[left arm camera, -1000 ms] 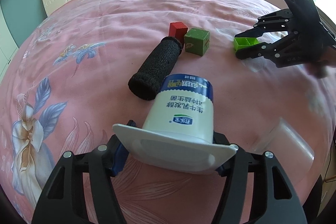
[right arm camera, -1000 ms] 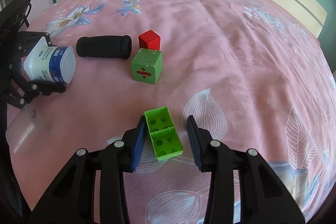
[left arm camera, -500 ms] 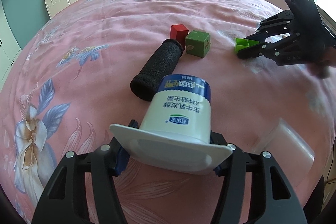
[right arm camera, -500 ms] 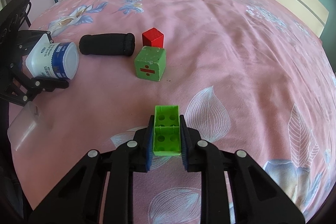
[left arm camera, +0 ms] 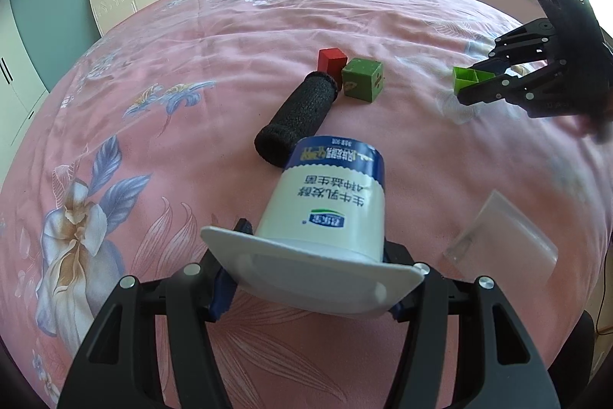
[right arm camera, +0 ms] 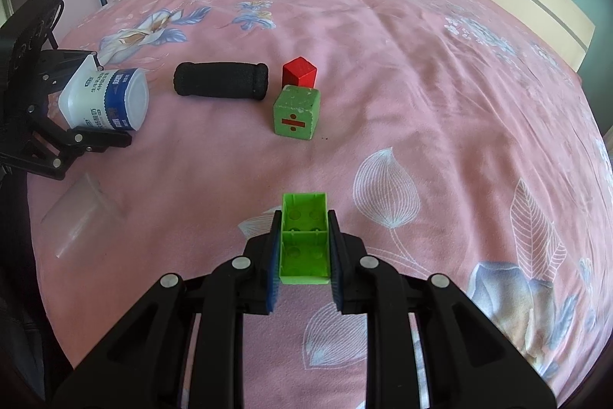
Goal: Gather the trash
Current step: 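Lift the yogurt cup and green block with both tools, then carry the yogurt cup and green block with both tools over the trash bin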
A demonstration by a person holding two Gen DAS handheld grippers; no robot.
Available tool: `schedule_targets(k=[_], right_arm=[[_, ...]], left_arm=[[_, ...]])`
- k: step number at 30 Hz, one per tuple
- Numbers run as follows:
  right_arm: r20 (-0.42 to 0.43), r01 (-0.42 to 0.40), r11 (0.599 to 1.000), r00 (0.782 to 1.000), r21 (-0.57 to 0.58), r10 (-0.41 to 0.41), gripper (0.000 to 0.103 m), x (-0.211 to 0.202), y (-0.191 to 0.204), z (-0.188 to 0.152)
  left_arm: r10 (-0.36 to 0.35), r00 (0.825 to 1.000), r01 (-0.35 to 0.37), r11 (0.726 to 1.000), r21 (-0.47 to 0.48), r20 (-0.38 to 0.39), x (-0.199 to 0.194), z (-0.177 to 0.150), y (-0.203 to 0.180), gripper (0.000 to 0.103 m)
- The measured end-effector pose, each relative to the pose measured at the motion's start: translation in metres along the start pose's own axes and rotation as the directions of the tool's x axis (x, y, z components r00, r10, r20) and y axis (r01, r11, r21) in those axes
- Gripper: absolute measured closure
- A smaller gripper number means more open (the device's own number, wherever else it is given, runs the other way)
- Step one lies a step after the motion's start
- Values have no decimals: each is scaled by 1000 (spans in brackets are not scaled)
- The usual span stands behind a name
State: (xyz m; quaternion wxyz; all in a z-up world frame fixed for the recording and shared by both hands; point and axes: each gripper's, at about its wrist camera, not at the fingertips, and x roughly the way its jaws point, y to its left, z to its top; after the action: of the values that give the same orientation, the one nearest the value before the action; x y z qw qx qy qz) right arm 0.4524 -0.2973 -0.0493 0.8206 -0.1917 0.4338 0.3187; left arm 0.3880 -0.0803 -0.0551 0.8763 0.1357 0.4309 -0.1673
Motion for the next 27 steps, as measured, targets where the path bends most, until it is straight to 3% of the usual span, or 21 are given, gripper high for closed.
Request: schedule_targets(k=[20, 27], right_arm=[[39, 39, 999, 998, -12, -38, 81, -93, 75, -28], [54, 23, 998, 998, -52, -20, 81, -128, 127, -48]], left_arm=[[48, 999, -48, 998, -30, 5, -71, -45, 13, 41], [60, 998, -60, 998, -28, -6, -105, -73, 10, 41]])
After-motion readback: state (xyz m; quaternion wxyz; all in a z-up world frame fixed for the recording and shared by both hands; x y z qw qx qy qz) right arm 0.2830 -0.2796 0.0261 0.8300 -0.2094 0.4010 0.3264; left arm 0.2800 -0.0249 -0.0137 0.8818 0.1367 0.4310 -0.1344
